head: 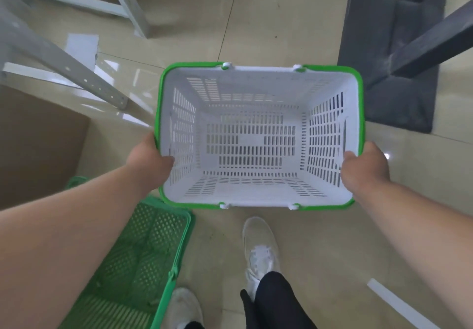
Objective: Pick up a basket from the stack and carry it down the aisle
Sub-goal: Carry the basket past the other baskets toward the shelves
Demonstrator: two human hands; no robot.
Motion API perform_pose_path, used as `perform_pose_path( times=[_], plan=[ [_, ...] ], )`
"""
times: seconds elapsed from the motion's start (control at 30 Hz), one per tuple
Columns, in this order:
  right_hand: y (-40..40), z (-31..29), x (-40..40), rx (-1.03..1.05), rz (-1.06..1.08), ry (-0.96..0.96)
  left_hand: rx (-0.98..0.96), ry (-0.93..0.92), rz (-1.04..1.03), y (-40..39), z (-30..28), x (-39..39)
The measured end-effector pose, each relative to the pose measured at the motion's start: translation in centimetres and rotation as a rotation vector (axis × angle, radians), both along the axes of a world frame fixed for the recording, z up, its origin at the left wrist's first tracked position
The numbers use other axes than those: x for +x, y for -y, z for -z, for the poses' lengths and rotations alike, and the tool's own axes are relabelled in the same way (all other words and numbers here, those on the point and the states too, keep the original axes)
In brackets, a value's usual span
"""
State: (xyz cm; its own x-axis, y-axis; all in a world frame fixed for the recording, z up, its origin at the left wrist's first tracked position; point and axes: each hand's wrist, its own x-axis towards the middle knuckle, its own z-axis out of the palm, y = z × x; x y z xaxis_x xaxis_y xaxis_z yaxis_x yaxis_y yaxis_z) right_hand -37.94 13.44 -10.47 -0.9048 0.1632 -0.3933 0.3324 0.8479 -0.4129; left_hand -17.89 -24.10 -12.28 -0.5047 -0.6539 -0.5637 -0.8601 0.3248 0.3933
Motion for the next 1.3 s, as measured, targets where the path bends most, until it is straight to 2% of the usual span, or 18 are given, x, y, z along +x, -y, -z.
perform_pose_path(
  times=[0.17,0.37,0.53,0.7,0.9,1.17,1.3],
  plan=[
    [3.9,-7.7,1.8,-0.052,-0.094,-0.028,0.045,-0.030,-0.068,2.7,-7.8,5.2],
    [10.5,-16.9,4.3,-0.042,-0.371,-0.064,0.064,-0.079,-0.193,5.1,-17.8,14.5],
    [15.6,-21.1,6.8,-0.050,-0.527,-0.122,0.056,-0.093,-0.329,5.4,-21.9,21.7],
    [18.5,-22.1,8.2,-0.024,-0.711,-0.104,0.043,-0.103,-0.458,2.4,-23.5,27.7],
    [21.8,-21.3,11.6,0.039,-0.936,-0.098,0.086,-0.108,-0.759,-6.3,-22.3,34.2],
    [26.7,-19.1,19.3,0.033,-1.222,-0.045,0.111,-0.077,-1.023,-13.1,-20.2,42.8],
    [28.5,-17.1,24.3,0.029,-1.276,-0.046,0.108,-0.054,-1.103,-14.2,-18.9,47.0]
  ],
)
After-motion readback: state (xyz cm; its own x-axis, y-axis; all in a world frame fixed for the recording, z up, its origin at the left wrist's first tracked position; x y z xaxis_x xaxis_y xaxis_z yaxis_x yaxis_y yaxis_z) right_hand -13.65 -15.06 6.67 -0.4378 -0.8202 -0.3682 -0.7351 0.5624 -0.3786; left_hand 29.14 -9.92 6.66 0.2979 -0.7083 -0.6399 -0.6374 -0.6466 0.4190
